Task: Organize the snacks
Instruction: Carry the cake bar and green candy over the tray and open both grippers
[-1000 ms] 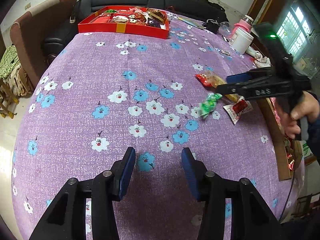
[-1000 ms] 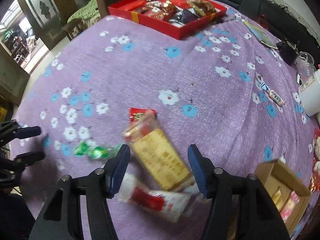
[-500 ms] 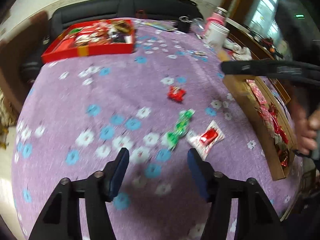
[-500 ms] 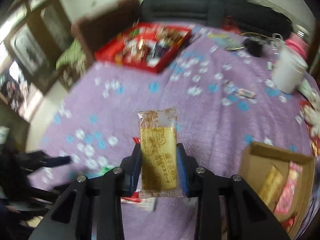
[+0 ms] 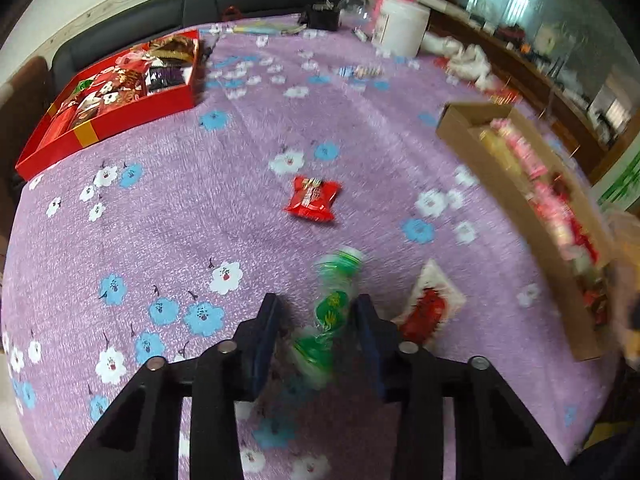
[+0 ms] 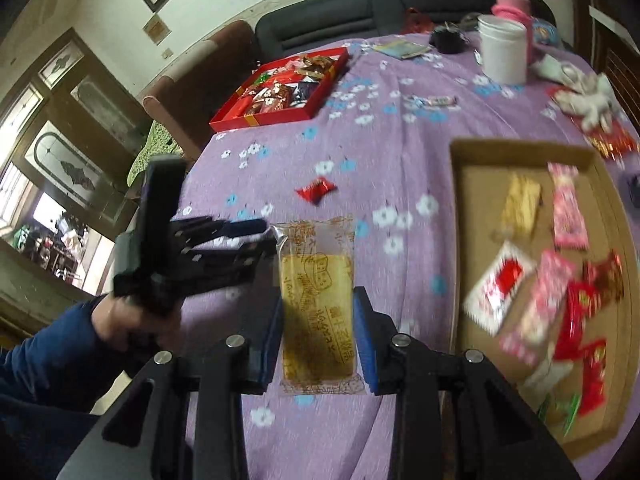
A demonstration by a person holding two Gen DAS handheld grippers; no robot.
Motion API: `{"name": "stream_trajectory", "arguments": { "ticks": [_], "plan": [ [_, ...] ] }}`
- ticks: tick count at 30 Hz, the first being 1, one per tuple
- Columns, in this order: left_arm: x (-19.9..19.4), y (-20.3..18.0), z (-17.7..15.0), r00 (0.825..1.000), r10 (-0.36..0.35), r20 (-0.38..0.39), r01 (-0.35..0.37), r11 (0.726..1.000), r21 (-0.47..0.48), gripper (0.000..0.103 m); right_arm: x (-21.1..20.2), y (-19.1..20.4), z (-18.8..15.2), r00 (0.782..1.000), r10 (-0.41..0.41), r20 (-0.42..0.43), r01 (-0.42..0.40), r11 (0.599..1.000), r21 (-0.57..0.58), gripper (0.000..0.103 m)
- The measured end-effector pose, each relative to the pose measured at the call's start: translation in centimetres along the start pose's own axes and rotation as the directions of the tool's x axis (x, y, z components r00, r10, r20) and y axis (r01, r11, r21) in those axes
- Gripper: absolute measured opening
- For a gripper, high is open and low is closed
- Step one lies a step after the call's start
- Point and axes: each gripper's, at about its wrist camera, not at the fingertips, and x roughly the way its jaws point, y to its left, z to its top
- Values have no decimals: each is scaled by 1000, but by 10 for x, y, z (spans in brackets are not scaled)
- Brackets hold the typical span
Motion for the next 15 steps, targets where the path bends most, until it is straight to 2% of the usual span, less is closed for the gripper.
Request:
{"name": "stream_trajectory", "arguments": {
  "ticks": [2,3,4,9,15],
  "plan": [
    [2,-6,1,1000,25,3,-25,999,24,38,-3,0,-9,1000,7,-5,-7,1000,12,32],
    [2,-8,0,999,48,8,-48,998,28,23,-3,1,-12,1000,11,-10,-11,1000,10,32],
    [0,-8,-2,998,64,17,-64,998,18,22,-3,2,-16,1000,8,-13,-8,1000,7,32],
    [-17,0,-22,999,40,32,-36,995,-98,22,11,7,-30,998,-18,-63,17,1000,-15,32],
    [-44,-12,-62,999,33,20,-29,987,-160,22,50,9,-46,980,-47,-191,40,998,-41,32]
  ]
}}
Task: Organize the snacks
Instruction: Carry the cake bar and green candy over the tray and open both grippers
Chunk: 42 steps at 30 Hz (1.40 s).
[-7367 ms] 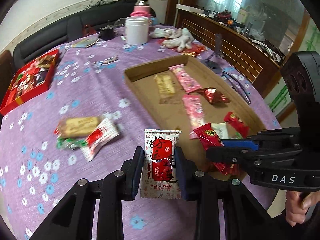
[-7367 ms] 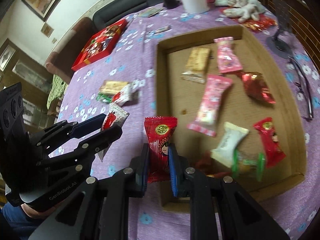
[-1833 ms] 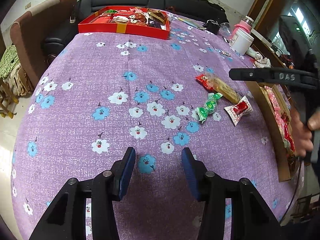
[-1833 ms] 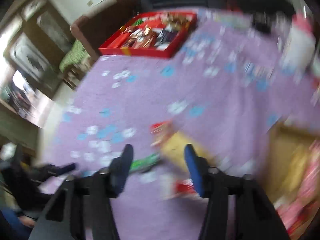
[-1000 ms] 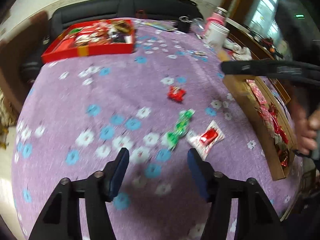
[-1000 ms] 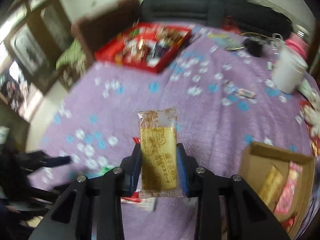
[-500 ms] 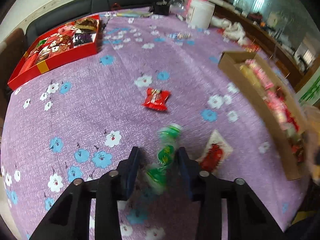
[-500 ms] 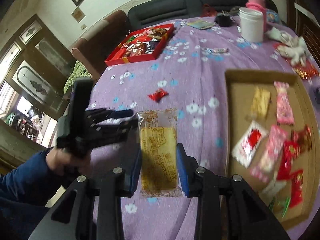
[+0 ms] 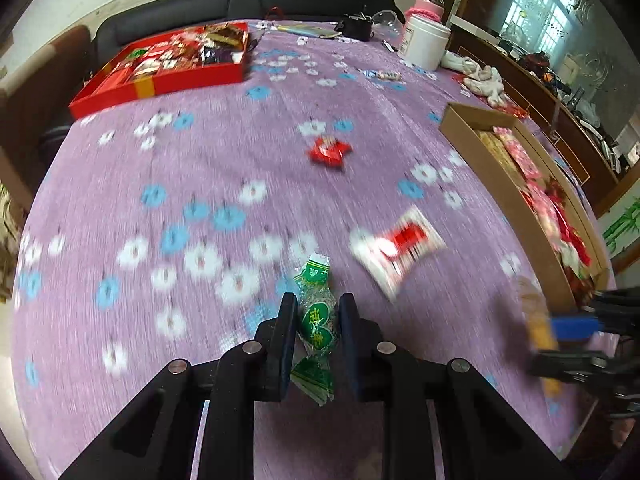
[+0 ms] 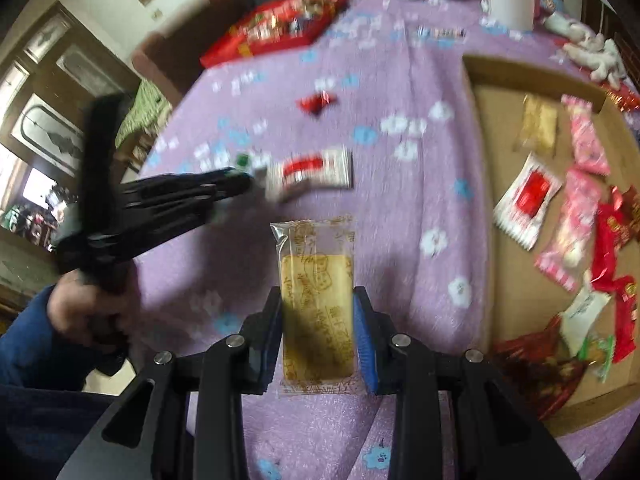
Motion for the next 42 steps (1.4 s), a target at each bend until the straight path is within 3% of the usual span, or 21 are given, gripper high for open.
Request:
{"name": "stream_trajectory", "arguments": {
  "ticks": [3,8,13,17,30,42],
  "plan": [
    [-9,-9,-22,1000,-9,-19,9,1000,-19,22,15,4,-3,999,-21,-43,20,1000,-23,32],
    [-12,-31,-48,999,37,-28,-36,999,22,22,30,17,-6,993,-80,-81,72,993,-96,32],
    [-14,-40,-55,997,78,-13,-77,996,47,22,37,26,-8,988,-127,-84,111,979,-168,33],
    [-18,-42,-55,998,68,-13,-67,997,25,22,33,22,-9,991,-103,-82,90,984,-151,32],
    [-34,-85,-29,998,41,55,-45,996,77,22,-22,-5,-8,997,-63,54,68,993,-96,32],
    [-31,-148,-2,998,-14,61,3,983,182,22,-71,-61,-22,987,-53,155,50,999,22,32]
  ]
}}
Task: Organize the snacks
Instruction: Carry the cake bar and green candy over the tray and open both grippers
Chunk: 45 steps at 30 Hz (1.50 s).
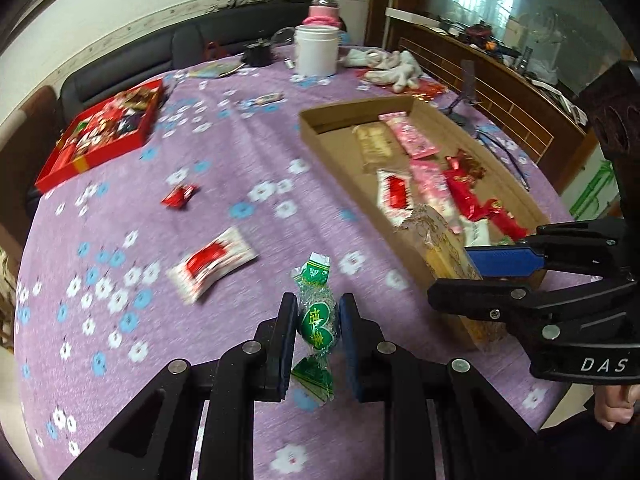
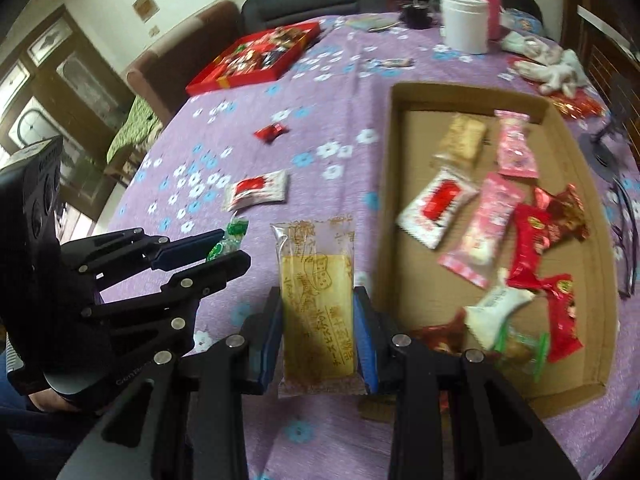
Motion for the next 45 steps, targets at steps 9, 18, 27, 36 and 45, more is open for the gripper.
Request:
{"name": "stream_trajectory", "arguments": {
  "ticks": [9,18,27,36,45],
  "plan": [
    [-2,-30,25,1000,-12,18,11,998,63,22,-27,-46,-8,998,-11,60,4,994,110,32],
    [-4,-56,44,999,-28,36,24,994,111,22,-43,-77,-12,996,-24,89,8,984,175,32],
    [0,-77,57,998,-43,37,38,991,127,22,-54,-104,-16,995,-31,94,8,973,229,32],
    [11,-95,66,998,-65,21,62,990,125,22,-65,-130,-21,994,-49,102,19,961,278,32],
    [37,-106,72,996,-82,-18,84,990,116,21,-60,-153,-20,995,-57,77,31,952,306,32]
  ]
}}
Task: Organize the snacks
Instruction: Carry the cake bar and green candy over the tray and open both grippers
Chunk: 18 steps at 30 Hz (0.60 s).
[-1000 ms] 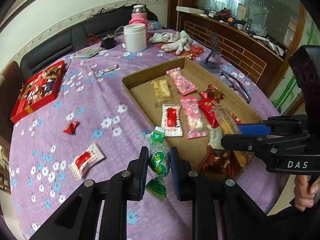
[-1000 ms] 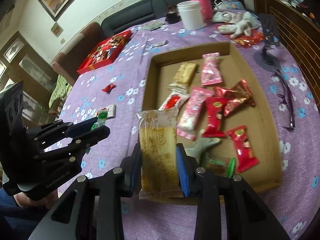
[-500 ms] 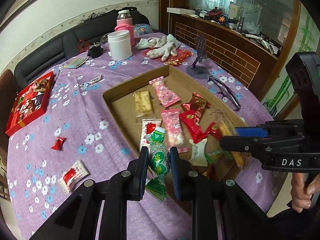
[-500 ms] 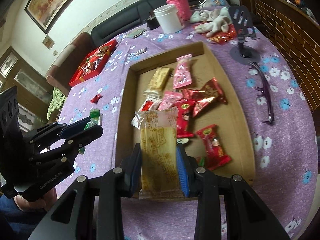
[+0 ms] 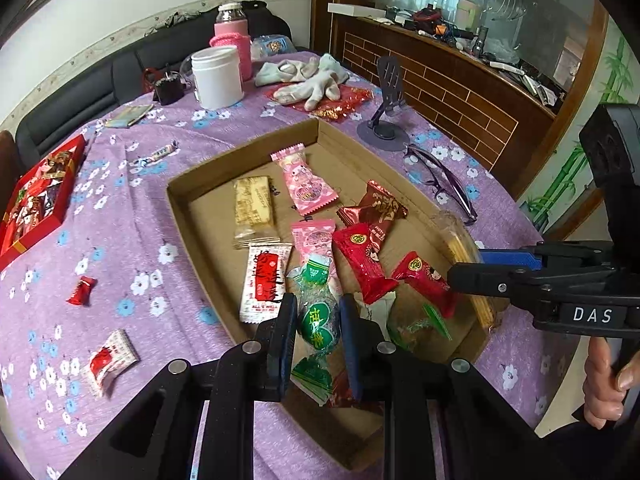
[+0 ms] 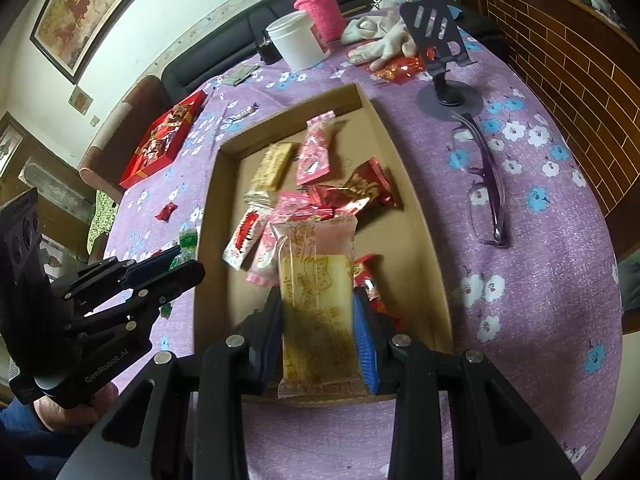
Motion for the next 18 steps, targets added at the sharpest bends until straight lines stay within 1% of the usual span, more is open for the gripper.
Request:
{"name": "stream_trajectory", "arguments": {
  "ticks": [9,18],
  "plan": [
    [26,-8,-7,998,-12,-57,13,1000,22,21,22,-4,4,998,-5,-58,5,1000,-6,32],
    [38,-10,-12,997,-9,-76,12,999,37,21,34,-1,6,996,-17,-88,15,1000,-19,32]
  ]
}}
